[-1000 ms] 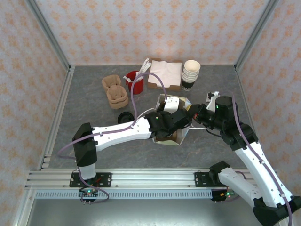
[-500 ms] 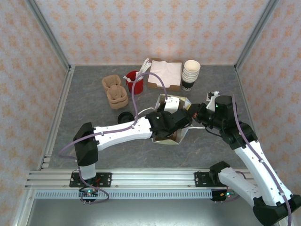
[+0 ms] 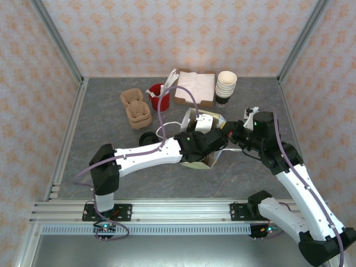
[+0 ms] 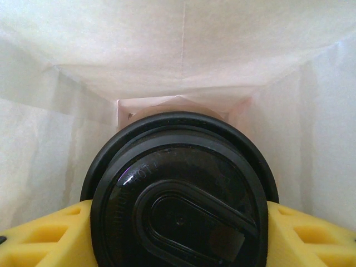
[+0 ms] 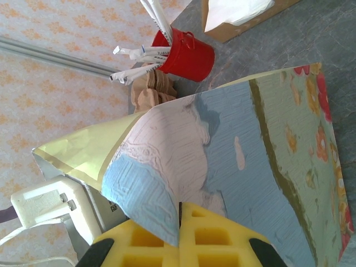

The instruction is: Pack the takeout coffee

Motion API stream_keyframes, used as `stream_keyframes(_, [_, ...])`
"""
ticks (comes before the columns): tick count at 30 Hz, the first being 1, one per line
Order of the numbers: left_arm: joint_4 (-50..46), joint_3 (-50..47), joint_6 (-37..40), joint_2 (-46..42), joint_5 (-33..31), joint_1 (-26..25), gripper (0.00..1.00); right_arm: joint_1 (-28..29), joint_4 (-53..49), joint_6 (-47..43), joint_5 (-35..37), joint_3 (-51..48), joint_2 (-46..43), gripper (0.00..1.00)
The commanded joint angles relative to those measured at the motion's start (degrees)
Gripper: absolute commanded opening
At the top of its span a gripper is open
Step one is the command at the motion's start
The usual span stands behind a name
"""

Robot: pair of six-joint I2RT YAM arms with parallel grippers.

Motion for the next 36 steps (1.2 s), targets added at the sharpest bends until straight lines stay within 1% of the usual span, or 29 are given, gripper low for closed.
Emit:
stream_keyframes(1, [-1.09,-0.8,-0.92,3.2,-0.99,2.21,0.61,0.64,-1.79,0.0,-3.82,0.17,-0.05,0.0])
stream_keyframes(5, [-1.48,-0.46,-1.01,3.25,0.21,2.69,0.61,0.26,-1.38,0.04,-4.05,0.13,0.69,0.0])
stream_keyframes(7, [-2.11,0.02,-1.16,5.2,1.06,3.08,0.61,-0.08,-1.21,0.02,-4.43,0.21,1.38,0.0])
stream_keyframes(23, [-5.8,3.54,-1.36,9.28,7.13,5.84,0.61,-3.7,-0.67,-1.6,-7.67,0.97,6.51,0.0])
stream_keyframes(30, [-7.33,4.89,-1.58,11.2,9.05,7.06,0.61,-4.18,-1.02,-4.08,-9.36,1.71,8.2,0.0])
stream_keyframes(36, [-7.13,5.26,-1.38,12.6,11.0,8.0,0.61,-4.52,-1.86,-5.61,-9.28,2.32,9.0,0.0])
